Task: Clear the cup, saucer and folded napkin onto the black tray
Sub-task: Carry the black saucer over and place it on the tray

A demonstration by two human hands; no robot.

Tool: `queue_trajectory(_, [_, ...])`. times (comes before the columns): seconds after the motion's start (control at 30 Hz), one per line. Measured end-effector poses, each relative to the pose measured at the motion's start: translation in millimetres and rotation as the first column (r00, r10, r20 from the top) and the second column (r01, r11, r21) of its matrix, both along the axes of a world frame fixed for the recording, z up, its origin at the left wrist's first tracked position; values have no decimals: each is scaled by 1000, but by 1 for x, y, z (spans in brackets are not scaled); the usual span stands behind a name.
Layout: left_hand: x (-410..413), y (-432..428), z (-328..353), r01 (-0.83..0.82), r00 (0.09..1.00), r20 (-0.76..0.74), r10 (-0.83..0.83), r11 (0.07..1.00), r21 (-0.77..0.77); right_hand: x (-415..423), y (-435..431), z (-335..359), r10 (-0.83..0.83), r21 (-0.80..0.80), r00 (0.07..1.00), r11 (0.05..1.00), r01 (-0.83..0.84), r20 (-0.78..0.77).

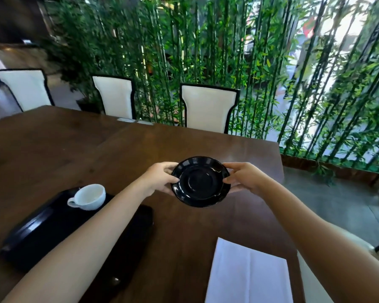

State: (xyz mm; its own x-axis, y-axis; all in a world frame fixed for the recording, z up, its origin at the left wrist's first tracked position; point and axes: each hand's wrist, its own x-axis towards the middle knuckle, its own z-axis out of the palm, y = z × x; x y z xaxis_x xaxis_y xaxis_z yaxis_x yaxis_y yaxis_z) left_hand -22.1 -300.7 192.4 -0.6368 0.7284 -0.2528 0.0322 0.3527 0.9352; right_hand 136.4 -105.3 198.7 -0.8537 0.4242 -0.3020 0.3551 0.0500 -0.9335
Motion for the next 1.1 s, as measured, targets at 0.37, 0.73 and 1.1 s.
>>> queue_trajectory(0.37, [-42, -164, -3, -198, 978, 70, 196, 980, 30, -83, -121, -11, 245, -132, 969, 961, -245, -14])
queue_trajectory(0.73, [-82, -314, -51, -425, 889, 149, 434, 901, -86, -159, -259, -59, 360, -179, 932, 921, -347, 48])
queue_trajectory(1.1, [-117, -366, -101, -583, 777, 169, 607, 794, -172, -222, -324, -111, 316, -233, 937, 932, -277, 149])
